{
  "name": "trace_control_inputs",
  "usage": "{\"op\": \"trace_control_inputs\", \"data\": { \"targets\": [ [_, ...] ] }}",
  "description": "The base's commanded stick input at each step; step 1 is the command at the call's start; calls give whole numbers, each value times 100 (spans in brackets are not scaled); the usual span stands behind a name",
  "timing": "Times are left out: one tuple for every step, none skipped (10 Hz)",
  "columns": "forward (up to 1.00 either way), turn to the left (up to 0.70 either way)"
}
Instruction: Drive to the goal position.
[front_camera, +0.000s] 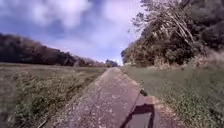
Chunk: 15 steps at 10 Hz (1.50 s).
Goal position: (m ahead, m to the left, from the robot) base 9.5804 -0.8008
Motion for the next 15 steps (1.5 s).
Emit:
{"op": "trace_control_inputs", "data": {
  "targets": [
    [70,-14],
    [70,-2],
    [70,-1],
    [70,0],
    [70,0],
    [70,0],
    [70,0],
    [70,0],
    [70,0],
    [70,0],
    [70,0],
    [70,0],
    [70,0],
    [70,0],
    [70,0]
  ]
}}
